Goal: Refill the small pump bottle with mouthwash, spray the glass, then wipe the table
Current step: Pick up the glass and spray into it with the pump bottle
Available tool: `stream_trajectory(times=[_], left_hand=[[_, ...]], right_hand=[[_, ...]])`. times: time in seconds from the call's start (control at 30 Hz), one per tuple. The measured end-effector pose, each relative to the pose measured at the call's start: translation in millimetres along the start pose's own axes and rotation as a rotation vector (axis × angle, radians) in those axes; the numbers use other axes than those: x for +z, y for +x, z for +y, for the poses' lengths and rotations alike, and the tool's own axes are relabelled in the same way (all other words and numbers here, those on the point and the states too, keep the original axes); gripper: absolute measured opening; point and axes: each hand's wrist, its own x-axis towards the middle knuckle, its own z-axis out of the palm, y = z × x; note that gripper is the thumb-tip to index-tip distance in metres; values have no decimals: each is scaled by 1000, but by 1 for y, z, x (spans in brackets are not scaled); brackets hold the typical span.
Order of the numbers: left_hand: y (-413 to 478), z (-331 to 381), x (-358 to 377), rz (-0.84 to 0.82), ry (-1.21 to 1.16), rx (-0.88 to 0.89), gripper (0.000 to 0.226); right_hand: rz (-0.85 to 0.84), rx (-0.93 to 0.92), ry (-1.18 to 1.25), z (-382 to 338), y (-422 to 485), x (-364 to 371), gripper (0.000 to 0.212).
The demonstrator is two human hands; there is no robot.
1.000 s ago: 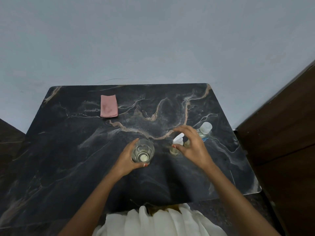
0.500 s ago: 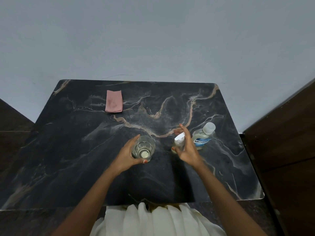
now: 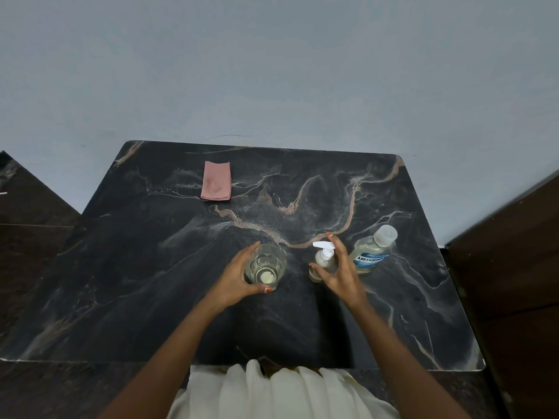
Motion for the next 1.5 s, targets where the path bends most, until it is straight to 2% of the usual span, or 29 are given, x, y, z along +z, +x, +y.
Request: stream_trajectory(times=[0.17,0.27,0.47,0.67,0.9,1.1,1.5], left_hand=[[0,0,-1,0,27,9,96],[-1,1,-1,-5,3,7,96],[-2,3,-1,-8,4,12,96],[-3,4,-1,-11,-9,12,96],[-3,3,0,-11,-2,11,97],[-3,3,0,-18,-33,-3,97],[-3,2,-1,0,31,22,97]], right_hand=[[35,62,39,-14,-2,13,73],[68,-4,51,-22,-2,20,78],[-58,81,6,-27,-15,33,69],[-99,-146,-39,-38,-19,39,62],[-135,-132,-143,-39,-16,41,53],[-160,-132,-190,-41,-13,42,53],[-109,-163,-114,-41,-12,40,56]])
